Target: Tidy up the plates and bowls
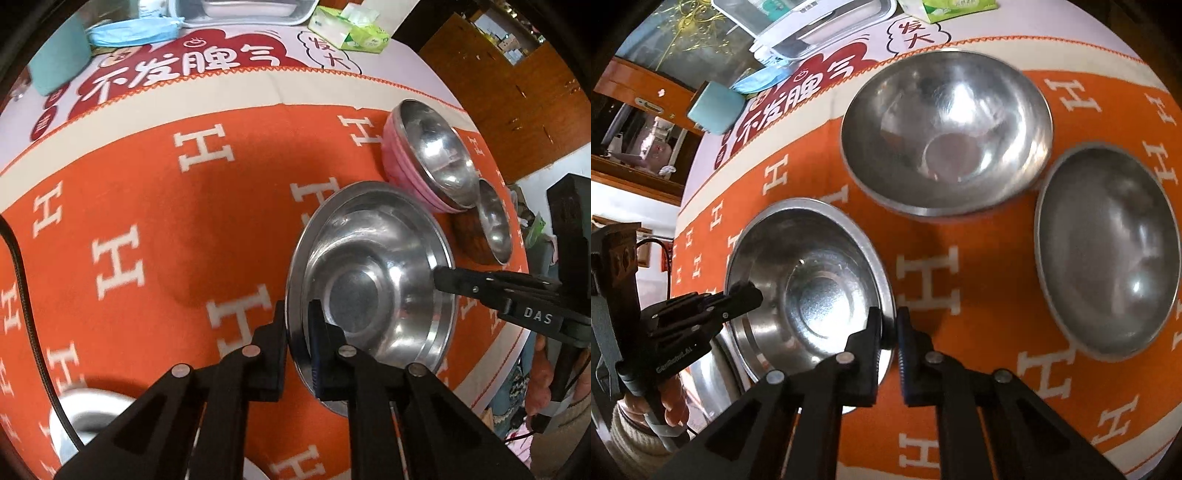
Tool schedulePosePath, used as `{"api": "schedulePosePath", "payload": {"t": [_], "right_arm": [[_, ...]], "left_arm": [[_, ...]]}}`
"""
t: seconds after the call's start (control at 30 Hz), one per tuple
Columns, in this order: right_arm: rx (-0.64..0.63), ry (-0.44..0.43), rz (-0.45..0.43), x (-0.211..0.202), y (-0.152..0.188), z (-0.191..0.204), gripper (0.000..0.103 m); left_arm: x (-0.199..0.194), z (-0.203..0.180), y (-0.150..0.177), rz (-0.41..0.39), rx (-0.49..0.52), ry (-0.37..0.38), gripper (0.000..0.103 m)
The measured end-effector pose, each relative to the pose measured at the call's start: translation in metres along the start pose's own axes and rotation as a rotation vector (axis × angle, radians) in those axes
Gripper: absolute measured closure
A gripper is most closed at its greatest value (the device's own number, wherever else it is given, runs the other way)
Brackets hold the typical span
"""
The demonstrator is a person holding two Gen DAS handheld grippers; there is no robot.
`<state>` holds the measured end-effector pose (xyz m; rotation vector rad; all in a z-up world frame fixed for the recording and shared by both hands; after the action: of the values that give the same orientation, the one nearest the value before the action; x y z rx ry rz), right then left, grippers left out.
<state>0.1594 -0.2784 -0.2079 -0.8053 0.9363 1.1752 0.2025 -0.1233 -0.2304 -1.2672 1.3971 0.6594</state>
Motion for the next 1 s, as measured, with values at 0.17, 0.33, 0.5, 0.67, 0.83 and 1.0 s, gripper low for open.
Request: {"api": "schedulePosePath", "payload": {"t": [0.17,0.33,0.5,0.67,0.83,1.0], "right_arm": [[-0.045,-0.021,-0.003,-0.023,0.024,-0.001,0.095],[-0.104,-0.023,-0.009,-0.048,0.057,-0.005,0.095],[-0.13,0.004,-0.002,-0.055,0.088,-0.016,0.096],[-0.119,0.033,0.03,-0.046,0.109,-0.031,0.095],[-0.124,0.045,0.051,-0.04,0.118,-0.034,0.095],[-0.129,0.052,0.064,-0.035,0.121,-0.036,0.095]], "left_arm": [[-0.022,-0.02,0.031,-0.04,-0.034,-0.009,0.095],[-0.029,-0.043,0.069,-0.037,-0.075,0.011,0.094],[-0.024,-0.067,0.103,-0.007,-0.041,-0.009,0.094],[-0.014,-0.079,0.128,0.024,-0.026,-0.046,0.093],[-0.009,-0.08,0.142,0.035,-0.056,-0.047,0.093],[0.0,-0.079,0.146,0.042,-0.078,-0.047,0.093]]}}
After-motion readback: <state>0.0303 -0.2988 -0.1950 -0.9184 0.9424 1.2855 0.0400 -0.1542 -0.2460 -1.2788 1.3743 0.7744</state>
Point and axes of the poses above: each gripper's, at about its wrist camera, not at the fingertips, and x roughly the way its jaws point, z to its left, y to its underside, the point moved 5 cm from there along x, roughly the way its jaws point, and after that the axes turned 7 degrees about x, right-handed, at the moved point
